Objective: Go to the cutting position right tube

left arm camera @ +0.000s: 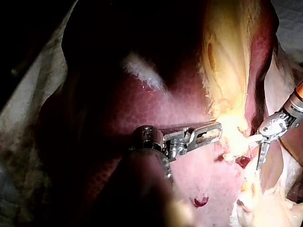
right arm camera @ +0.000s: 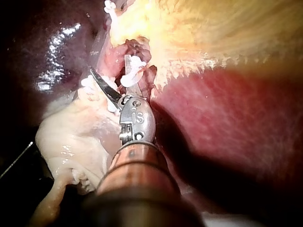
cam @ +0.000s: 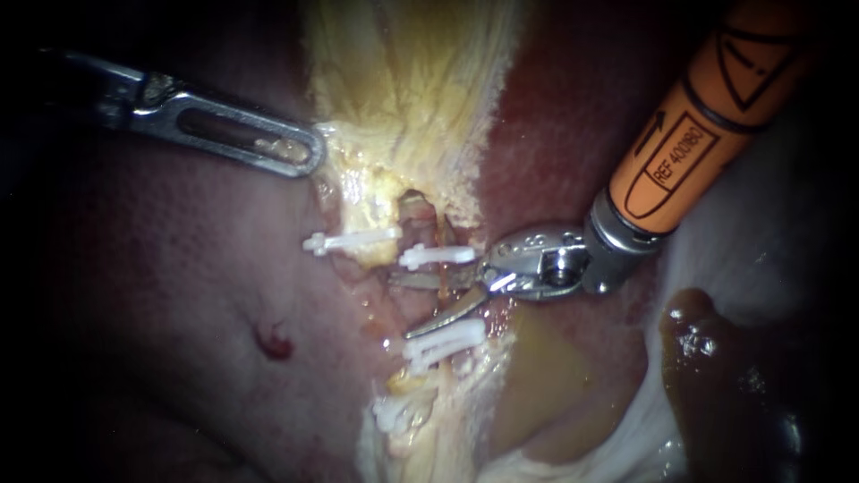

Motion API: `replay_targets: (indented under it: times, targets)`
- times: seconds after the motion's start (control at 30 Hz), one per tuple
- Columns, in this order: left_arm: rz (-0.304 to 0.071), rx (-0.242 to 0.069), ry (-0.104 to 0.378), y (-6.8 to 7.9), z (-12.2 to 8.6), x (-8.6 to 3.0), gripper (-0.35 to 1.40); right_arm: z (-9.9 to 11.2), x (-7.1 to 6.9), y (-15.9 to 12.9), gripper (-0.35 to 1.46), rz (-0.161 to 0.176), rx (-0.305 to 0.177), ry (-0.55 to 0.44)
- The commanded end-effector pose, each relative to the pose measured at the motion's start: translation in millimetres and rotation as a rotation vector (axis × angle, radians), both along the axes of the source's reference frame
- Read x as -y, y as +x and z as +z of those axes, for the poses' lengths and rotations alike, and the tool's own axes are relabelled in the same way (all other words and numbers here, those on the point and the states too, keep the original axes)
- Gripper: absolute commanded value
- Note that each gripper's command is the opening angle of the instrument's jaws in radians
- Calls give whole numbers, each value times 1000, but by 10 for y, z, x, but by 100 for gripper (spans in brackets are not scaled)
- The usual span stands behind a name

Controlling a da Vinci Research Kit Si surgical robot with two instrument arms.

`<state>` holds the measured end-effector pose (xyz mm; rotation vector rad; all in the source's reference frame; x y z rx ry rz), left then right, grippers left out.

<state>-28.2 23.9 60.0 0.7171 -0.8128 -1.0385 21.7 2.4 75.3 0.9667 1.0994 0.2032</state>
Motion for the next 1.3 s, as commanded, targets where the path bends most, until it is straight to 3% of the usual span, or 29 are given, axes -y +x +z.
replay_targets:
  times: [0.03, 0.8, 1.13, 1.3]
  targets:
    - [0, 0, 0, 0, 0, 0, -35, -1, 0, 0, 124, 2, -7, 9]
    - [1, 0, 0, 1, 2, -1, -35, -15, 10, 9, 122, 21, -69, 49]
    - [1, 0, 0, 2, 2, -1, -35, -39, 15, 13, 122, -19, -127, 82]
    - [1, 0, 0, 2, 3, -1, -35, -45, 15, 16, 121, -19, -139, 90]
